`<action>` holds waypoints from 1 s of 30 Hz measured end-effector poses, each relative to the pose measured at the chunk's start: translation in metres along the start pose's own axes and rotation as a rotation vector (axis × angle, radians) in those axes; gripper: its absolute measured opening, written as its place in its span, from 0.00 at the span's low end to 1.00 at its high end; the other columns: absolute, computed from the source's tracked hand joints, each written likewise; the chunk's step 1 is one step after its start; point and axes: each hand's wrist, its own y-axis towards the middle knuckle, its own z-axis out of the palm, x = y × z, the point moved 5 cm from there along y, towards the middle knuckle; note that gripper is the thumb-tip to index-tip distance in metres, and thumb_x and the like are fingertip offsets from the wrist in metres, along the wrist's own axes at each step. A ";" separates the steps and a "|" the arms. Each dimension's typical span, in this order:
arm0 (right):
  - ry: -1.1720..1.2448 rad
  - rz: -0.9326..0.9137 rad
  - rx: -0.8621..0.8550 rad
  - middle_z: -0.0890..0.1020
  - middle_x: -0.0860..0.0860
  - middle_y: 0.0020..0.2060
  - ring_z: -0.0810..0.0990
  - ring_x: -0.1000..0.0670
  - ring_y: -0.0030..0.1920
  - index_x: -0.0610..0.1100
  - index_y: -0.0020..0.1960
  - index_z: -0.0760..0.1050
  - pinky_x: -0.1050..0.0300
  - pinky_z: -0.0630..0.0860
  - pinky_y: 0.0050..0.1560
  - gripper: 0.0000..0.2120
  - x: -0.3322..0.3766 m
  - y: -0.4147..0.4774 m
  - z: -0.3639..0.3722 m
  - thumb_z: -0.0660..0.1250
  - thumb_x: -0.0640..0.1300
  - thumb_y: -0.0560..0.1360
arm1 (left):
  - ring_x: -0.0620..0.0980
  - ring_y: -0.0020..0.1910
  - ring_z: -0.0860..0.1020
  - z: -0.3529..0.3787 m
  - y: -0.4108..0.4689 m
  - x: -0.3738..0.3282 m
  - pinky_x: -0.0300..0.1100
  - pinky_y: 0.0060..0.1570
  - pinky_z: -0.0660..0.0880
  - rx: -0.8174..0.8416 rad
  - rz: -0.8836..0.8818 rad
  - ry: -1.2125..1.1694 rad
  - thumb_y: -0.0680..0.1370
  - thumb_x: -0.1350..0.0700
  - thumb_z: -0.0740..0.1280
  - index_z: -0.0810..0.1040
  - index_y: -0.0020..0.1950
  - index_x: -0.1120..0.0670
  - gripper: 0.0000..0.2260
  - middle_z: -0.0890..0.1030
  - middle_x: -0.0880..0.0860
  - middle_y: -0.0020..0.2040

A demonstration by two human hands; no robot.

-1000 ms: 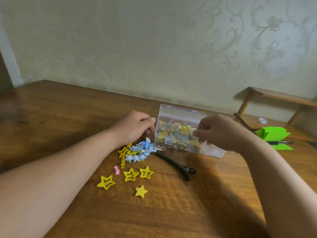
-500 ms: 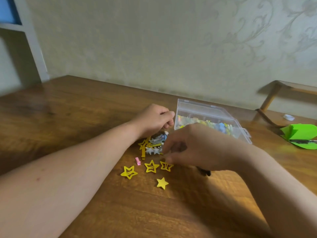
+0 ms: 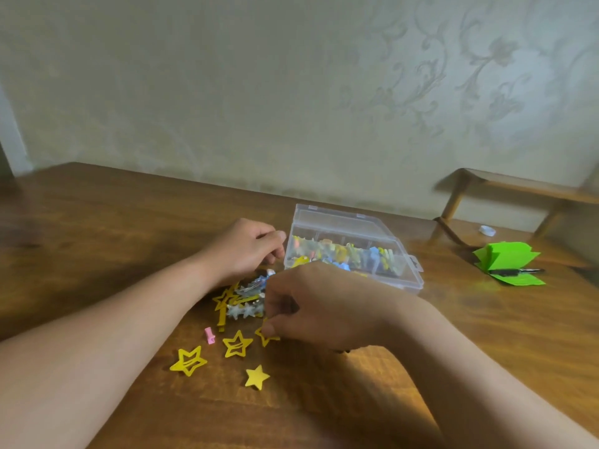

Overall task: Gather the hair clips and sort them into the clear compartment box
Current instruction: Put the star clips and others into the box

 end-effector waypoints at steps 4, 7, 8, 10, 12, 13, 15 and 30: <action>0.018 -0.054 -0.149 0.82 0.55 0.40 0.79 0.55 0.41 0.51 0.48 0.78 0.52 0.80 0.42 0.02 0.003 0.001 -0.007 0.70 0.48 0.80 | 0.49 0.35 0.75 -0.001 -0.002 -0.001 0.46 0.41 0.70 0.008 0.022 -0.042 0.86 0.48 0.66 0.83 0.38 0.56 0.19 0.81 0.51 0.34; 0.078 -0.036 -0.302 0.82 0.56 0.41 0.80 0.55 0.41 0.52 0.50 0.78 0.52 0.81 0.43 0.03 -0.007 -0.002 -0.022 0.69 0.44 0.79 | 0.46 0.30 0.69 0.001 -0.002 -0.004 0.46 0.38 0.64 0.030 0.047 -0.023 0.86 0.49 0.64 0.74 0.32 0.53 0.23 0.73 0.47 0.28; 0.095 -0.007 -0.348 0.81 0.57 0.41 0.80 0.56 0.41 0.52 0.50 0.78 0.54 0.81 0.43 0.04 -0.015 -0.004 -0.029 0.69 0.44 0.79 | 0.43 0.28 0.70 0.001 -0.002 -0.004 0.45 0.38 0.65 0.027 0.045 0.006 0.86 0.50 0.64 0.75 0.32 0.53 0.23 0.75 0.45 0.27; 0.106 0.075 -0.439 0.82 0.58 0.41 0.80 0.58 0.42 0.52 0.50 0.78 0.58 0.80 0.43 0.03 -0.035 -0.010 -0.045 0.69 0.44 0.80 | 0.42 0.31 0.75 0.001 -0.003 -0.005 0.45 0.40 0.69 0.022 0.051 0.021 0.86 0.48 0.64 0.81 0.35 0.51 0.21 0.81 0.45 0.30; 0.137 0.181 -0.537 0.84 0.57 0.41 0.81 0.59 0.42 0.51 0.49 0.81 0.61 0.79 0.43 0.02 -0.062 -0.018 -0.060 0.71 0.44 0.79 | 0.45 0.37 0.81 0.001 -0.005 -0.005 0.46 0.45 0.72 0.018 0.067 -0.023 0.87 0.47 0.64 0.86 0.40 0.51 0.19 0.86 0.48 0.36; 0.152 0.230 -0.576 0.85 0.57 0.41 0.82 0.59 0.42 0.51 0.49 0.81 0.62 0.78 0.43 0.02 -0.076 -0.023 -0.065 0.71 0.45 0.79 | 0.44 0.38 0.82 0.000 -0.005 -0.004 0.46 0.45 0.73 0.013 0.071 -0.035 0.87 0.48 0.64 0.86 0.41 0.52 0.19 0.87 0.49 0.38; 0.159 0.316 -0.612 0.85 0.57 0.42 0.83 0.58 0.43 0.51 0.49 0.83 0.61 0.79 0.45 0.02 -0.099 -0.031 -0.070 0.72 0.45 0.78 | 0.43 0.38 0.81 0.000 -0.005 -0.002 0.47 0.46 0.74 0.015 0.075 -0.045 0.87 0.48 0.65 0.86 0.41 0.51 0.19 0.87 0.49 0.39; 0.067 0.492 -0.453 0.85 0.56 0.43 0.84 0.54 0.42 0.52 0.46 0.84 0.51 0.85 0.46 0.03 -0.139 -0.033 -0.053 0.73 0.45 0.78 | 0.45 0.40 0.81 0.001 0.000 0.005 0.48 0.49 0.76 0.018 0.065 -0.044 0.86 0.48 0.65 0.86 0.40 0.45 0.17 0.85 0.48 0.38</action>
